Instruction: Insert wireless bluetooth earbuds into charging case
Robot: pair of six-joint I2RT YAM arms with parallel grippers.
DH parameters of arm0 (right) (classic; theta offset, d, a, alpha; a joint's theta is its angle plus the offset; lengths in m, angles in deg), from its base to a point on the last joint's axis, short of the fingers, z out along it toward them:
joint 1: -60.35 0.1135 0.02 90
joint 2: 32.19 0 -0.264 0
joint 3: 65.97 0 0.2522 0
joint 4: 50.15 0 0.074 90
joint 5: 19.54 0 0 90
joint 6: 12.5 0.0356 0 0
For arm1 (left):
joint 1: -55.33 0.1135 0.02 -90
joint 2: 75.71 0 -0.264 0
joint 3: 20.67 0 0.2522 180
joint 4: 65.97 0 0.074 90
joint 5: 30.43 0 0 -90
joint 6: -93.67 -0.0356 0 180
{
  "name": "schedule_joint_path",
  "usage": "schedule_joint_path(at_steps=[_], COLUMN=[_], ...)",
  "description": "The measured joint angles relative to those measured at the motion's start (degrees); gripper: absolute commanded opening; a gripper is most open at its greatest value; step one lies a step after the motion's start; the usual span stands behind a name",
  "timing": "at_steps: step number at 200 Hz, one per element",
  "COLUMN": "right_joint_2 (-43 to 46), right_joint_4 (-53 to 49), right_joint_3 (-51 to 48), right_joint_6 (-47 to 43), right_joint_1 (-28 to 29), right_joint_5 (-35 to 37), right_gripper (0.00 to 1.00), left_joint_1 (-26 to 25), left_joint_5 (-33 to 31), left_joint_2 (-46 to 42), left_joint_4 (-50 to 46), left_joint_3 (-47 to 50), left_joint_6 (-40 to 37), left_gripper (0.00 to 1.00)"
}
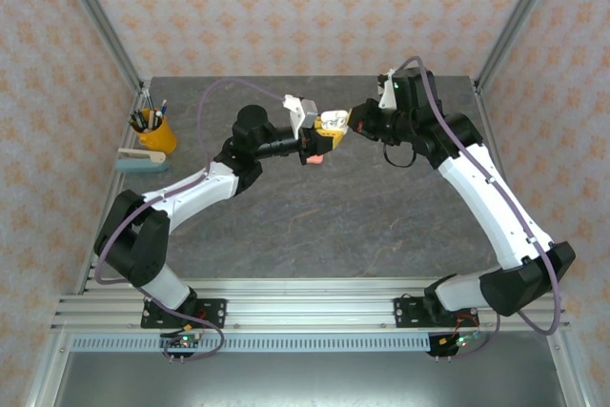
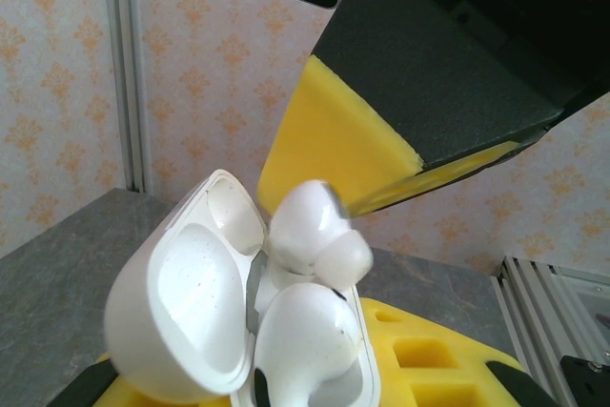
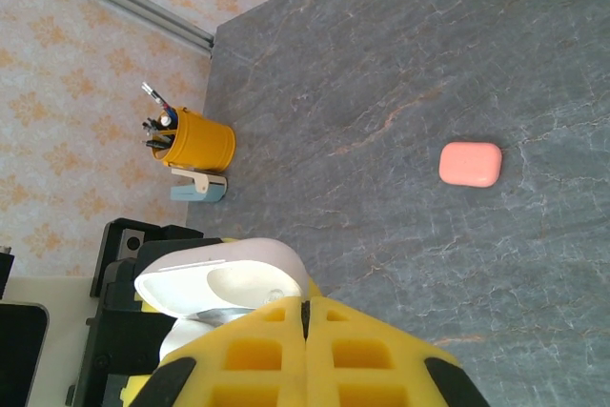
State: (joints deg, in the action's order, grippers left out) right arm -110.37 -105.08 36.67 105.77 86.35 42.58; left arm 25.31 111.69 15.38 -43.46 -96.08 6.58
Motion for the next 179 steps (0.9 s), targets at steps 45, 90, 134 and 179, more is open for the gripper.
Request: schedule_joint_path(at_steps=[45,90,134,179], right_joint_2=[0.2,3.0,3.1,-7.1], right_joint_4=[0.0,-0.1,-0.7,-4.5], right_joint_3=[0.0,0.1,3.5,17.2], right_joint_6=[0.0,0.0,-0.1,-3.5], right_joint_1=[-0.1,-0.3,-0.3,-0.9], right_joint_5=[-0.6,1.4,2.5,4.3], right_gripper=[0.02,0.02,0.02,0.05], left_joint_1=[0.0,0.0,0.0,-0.7], left_joint_5=[0.0,0.0,0.0,0.8], left_joint_2=[0.0,0.0,0.0,0.0], left_joint_4=[0.0,0.0,0.0,-0.2], left_joint_3=[0.2,0.2,0.3,0.2], left_joint_6=[0.0,0.0,0.0,-0.7], left_gripper=[0.0,0.0,0.0,0.0])
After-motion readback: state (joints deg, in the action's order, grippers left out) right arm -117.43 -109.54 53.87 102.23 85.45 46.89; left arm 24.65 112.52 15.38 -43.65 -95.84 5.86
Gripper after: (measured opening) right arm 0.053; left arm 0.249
